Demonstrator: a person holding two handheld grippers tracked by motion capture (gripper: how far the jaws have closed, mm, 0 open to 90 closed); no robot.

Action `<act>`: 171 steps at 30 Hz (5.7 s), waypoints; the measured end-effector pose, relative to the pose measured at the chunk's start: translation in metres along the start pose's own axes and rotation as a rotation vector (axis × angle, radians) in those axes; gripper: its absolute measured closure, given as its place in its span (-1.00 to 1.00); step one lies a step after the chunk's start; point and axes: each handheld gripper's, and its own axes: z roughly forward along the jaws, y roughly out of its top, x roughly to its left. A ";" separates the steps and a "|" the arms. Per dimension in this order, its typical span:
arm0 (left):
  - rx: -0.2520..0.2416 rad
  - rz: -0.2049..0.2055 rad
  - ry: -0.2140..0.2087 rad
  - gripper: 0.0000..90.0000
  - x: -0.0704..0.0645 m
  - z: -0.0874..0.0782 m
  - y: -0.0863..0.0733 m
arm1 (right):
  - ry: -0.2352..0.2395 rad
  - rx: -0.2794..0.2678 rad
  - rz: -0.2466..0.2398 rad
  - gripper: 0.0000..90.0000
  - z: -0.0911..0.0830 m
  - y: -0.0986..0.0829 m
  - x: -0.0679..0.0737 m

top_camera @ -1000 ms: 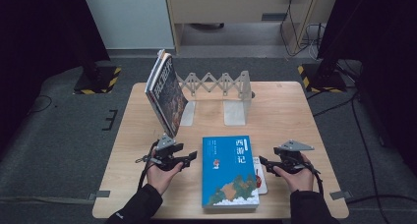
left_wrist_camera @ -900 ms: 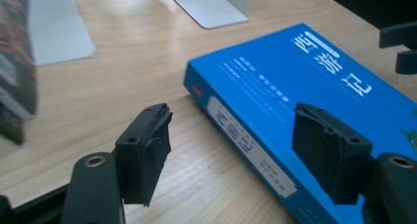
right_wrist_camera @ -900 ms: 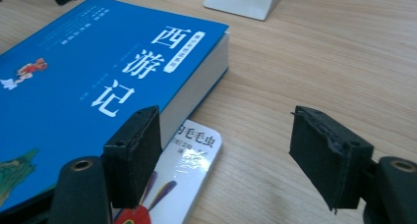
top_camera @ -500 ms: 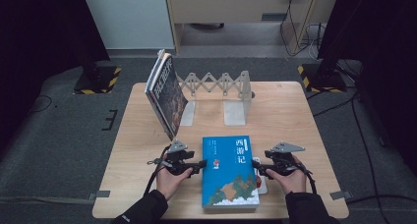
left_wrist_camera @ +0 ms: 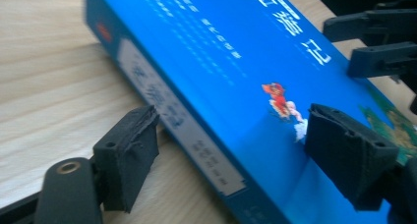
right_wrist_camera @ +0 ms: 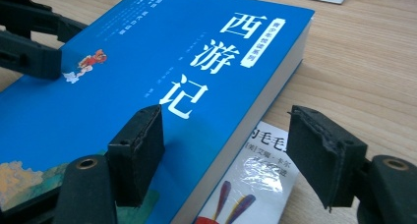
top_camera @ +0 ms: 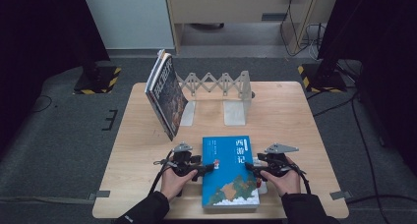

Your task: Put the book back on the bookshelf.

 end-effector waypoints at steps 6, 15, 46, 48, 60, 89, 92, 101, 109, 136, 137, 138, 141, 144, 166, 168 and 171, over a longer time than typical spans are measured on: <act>0.001 -0.039 -0.028 -0.80 0.004 0.007 -0.003 | 0.017 0.002 0.011 -0.33 0.003 0.000 0.003; -0.017 -0.029 -0.056 -0.90 0.005 0.010 -0.007 | 0.040 -0.003 0.030 -0.34 0.007 -0.001 0.005; 0.003 -0.142 -0.090 -0.54 0.012 0.003 -0.004 | 0.068 -0.020 0.092 -0.38 0.013 -0.005 0.007; 0.002 -0.148 -0.092 -0.50 0.012 0.002 -0.004 | 0.069 -0.019 0.089 -0.38 0.013 -0.005 0.006; -0.038 -0.161 -0.157 -0.08 0.005 -0.017 0.005 | 0.084 -0.013 0.115 -0.41 0.012 -0.006 0.003; 0.030 -0.166 -0.213 0.03 -0.001 0.011 0.022 | 0.094 -0.001 0.109 -0.40 0.010 -0.005 -0.001; 0.031 -0.164 -0.209 0.04 -0.001 0.010 0.022 | 0.102 -0.004 0.120 -0.38 0.010 -0.005 -0.002; 0.042 -0.169 -0.206 0.08 -0.004 0.007 0.027 | 0.114 0.001 0.131 -0.38 0.010 -0.006 -0.003; 0.032 -0.170 -0.180 0.11 -0.001 0.003 0.035 | 0.121 -0.024 0.120 -0.32 0.015 0.001 -0.004; -0.043 -0.151 -0.172 0.20 -0.009 -0.004 0.049 | 0.146 -0.096 0.138 -0.10 0.008 0.004 -0.005; -0.044 -0.156 -0.167 0.20 -0.009 -0.003 0.049 | 0.147 -0.096 0.141 -0.08 0.007 0.005 -0.005; -0.041 -0.158 -0.166 0.20 -0.009 -0.002 0.049 | 0.146 -0.097 0.138 -0.06 0.007 0.005 -0.004; -0.032 -0.174 -0.162 0.19 -0.006 0.003 0.049 | 0.147 -0.105 0.132 -0.03 0.007 0.006 -0.005; -0.030 -0.199 -0.175 0.20 -0.002 0.008 0.049 | 0.140 -0.100 0.140 -0.03 0.008 0.004 -0.007; -0.093 -0.108 -0.218 0.25 -0.021 -0.005 0.060 | 0.187 -0.066 0.143 -0.33 0.011 0.006 -0.008; -0.102 -0.107 -0.225 0.24 -0.023 -0.006 0.062 | 0.188 -0.075 0.131 -0.30 0.009 0.008 -0.007; -0.101 -0.105 -0.212 0.23 -0.024 -0.004 0.061 | 0.191 -0.078 0.122 -0.28 0.008 0.009 -0.005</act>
